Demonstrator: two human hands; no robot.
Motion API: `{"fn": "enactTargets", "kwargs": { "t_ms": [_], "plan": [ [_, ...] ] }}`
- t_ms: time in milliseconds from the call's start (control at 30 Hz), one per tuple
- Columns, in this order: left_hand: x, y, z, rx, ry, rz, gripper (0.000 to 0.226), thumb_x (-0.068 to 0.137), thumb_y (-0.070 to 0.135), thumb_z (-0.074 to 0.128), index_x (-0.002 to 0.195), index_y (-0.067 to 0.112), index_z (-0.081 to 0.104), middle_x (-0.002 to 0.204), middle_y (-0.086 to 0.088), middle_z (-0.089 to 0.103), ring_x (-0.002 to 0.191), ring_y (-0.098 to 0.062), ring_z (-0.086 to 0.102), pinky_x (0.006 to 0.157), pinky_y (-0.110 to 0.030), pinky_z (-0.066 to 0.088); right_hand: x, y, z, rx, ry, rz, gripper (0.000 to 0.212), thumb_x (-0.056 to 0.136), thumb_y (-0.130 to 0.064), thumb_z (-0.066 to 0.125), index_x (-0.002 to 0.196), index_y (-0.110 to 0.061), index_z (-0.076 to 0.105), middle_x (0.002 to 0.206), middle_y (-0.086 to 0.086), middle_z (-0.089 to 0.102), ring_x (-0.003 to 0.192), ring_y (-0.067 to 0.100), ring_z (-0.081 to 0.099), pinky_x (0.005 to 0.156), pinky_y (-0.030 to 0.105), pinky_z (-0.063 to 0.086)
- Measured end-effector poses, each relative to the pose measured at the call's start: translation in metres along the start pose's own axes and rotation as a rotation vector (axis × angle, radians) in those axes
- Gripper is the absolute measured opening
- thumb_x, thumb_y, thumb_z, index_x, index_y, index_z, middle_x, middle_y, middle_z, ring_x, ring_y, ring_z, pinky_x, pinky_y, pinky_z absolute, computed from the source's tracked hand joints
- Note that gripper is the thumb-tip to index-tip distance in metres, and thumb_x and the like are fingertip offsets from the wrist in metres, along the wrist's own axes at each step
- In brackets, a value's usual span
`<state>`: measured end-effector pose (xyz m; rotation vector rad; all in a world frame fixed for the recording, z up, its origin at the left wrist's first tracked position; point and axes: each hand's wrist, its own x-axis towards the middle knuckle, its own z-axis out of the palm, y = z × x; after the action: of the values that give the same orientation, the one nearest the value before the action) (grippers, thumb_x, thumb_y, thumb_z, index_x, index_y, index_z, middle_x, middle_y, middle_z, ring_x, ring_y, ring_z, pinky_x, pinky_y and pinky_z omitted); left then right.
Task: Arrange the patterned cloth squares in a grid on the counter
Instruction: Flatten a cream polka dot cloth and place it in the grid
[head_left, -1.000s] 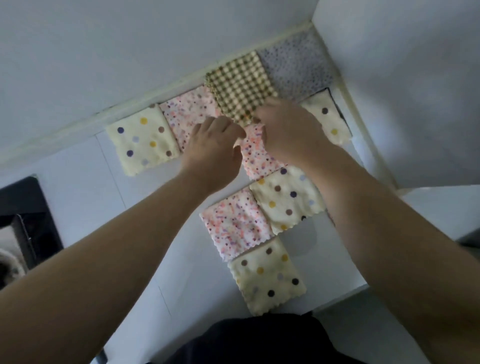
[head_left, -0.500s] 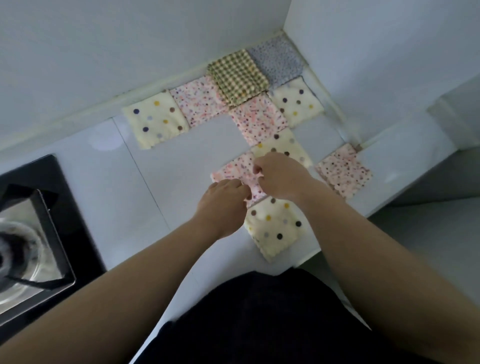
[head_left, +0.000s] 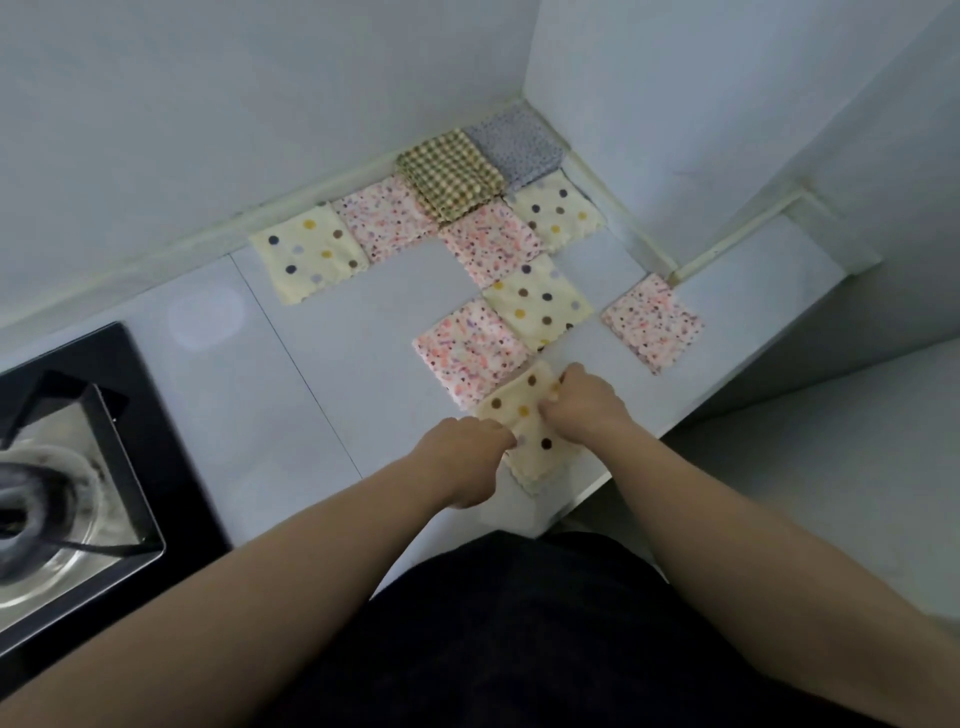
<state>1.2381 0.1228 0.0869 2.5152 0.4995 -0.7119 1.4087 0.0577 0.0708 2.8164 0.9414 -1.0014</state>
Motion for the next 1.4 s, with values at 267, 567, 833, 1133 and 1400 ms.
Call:
{"fn": "enactTargets", "kwargs": {
  "t_ms": [267,567,833,1133,1400],
  "plan": [
    [0.007,-0.002,-0.007,-0.616,0.216,-0.301,0.024,0.094,0.015,0.051,0.114,0.019,0.065,0.12,0.002,0.064,0.11,-0.018,0.059,0.086,-0.028,0.047,-0.023,-0.011,-0.047,0.261,-0.066,-0.118,0.016,0.084,-0.009,0.059,0.078,-0.014,0.045,0.075,0.003,0.042,0.068,0.018,0.042,0.059,0.03,0.033],
    [0.011,0.002,-0.035,-1.723,0.095,-0.507,0.032,0.09,0.018,0.073,0.119,0.009,0.065,0.106,-0.008,0.069,0.092,-0.023,0.065,0.1,-0.038,0.052,-0.032,-0.035,-0.1,0.441,-0.092,-0.206,0.05,0.081,-0.007,0.072,0.126,0.008,0.057,0.117,0.027,0.066,0.087,0.033,0.064,0.088,0.056,0.056],
    [0.033,-0.003,-0.04,-1.993,0.24,-0.446,0.028,0.093,0.007,0.067,0.121,0.008,0.065,0.111,-0.009,0.076,0.101,-0.026,0.074,0.093,-0.043,0.059,-0.005,-0.024,-0.108,0.539,-0.089,-0.143,0.027,0.086,-0.014,0.075,0.113,-0.01,0.072,0.114,0.013,0.07,0.105,0.031,0.067,0.096,0.05,0.056],
    [0.07,-0.01,-0.051,-1.678,0.351,-0.477,0.016,0.09,0.008,0.074,0.105,0.005,0.069,0.108,-0.008,0.076,0.09,-0.023,0.076,0.072,-0.034,0.063,0.037,-0.014,-0.098,0.411,-0.012,-0.056,0.028,0.086,-0.008,0.073,0.113,-0.009,0.071,0.11,0.008,0.067,0.104,0.028,0.062,0.084,0.038,0.055],
    [0.103,-0.018,-0.072,-1.297,0.412,-0.54,0.027,0.083,0.031,0.082,0.083,0.011,0.064,0.07,-0.004,0.075,0.065,-0.021,0.075,0.073,-0.042,0.064,0.092,-0.021,-0.109,0.32,0.096,-0.095,0.023,0.086,-0.013,0.072,0.109,-0.016,0.073,0.105,0.0,0.067,0.098,0.022,0.062,0.081,0.032,0.049]
  ]
}}
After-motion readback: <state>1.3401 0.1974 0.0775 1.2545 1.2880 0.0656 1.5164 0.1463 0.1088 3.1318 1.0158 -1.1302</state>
